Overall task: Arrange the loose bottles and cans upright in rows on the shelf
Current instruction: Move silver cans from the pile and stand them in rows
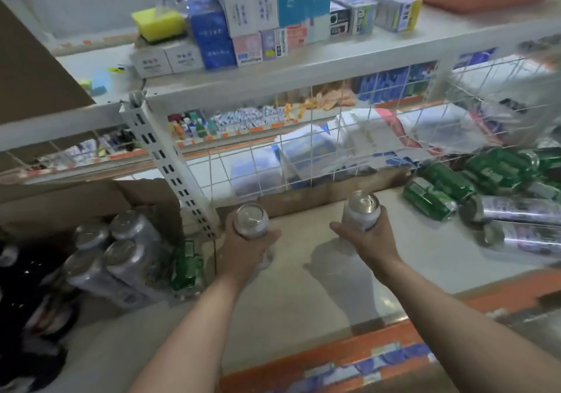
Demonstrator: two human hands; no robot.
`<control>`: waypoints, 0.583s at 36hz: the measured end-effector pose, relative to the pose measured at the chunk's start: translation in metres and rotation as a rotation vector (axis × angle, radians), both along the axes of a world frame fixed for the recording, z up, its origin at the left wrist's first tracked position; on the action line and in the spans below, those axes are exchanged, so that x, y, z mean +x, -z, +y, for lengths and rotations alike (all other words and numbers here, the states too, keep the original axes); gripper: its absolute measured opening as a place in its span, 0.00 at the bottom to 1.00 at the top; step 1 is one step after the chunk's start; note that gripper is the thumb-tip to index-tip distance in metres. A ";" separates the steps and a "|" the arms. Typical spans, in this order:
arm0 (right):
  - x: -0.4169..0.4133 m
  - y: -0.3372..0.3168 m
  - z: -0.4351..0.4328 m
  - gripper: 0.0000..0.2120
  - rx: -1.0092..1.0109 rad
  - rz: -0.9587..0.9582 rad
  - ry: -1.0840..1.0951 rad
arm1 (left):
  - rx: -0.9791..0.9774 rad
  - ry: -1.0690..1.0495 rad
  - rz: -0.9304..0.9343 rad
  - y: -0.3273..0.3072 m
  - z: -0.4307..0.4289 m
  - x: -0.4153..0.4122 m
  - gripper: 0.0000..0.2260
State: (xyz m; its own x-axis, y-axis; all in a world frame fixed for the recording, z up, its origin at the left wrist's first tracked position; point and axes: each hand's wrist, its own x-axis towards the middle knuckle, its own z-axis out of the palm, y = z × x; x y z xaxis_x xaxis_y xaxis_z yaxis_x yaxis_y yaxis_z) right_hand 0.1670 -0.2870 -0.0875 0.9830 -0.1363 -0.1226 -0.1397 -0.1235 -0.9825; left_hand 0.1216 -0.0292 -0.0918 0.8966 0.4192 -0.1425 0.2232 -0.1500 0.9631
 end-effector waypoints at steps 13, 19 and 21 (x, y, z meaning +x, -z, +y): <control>0.008 -0.037 0.024 0.16 -0.037 -0.037 -0.108 | 0.008 -0.215 -0.076 -0.045 -0.012 -0.011 0.18; -0.008 -0.079 0.072 0.14 0.033 -0.082 -0.341 | 0.030 -0.270 -0.178 -0.081 0.010 -0.045 0.24; -0.017 -0.090 0.092 0.13 0.044 -0.103 -0.419 | 0.032 -0.301 -0.199 -0.088 0.020 -0.063 0.27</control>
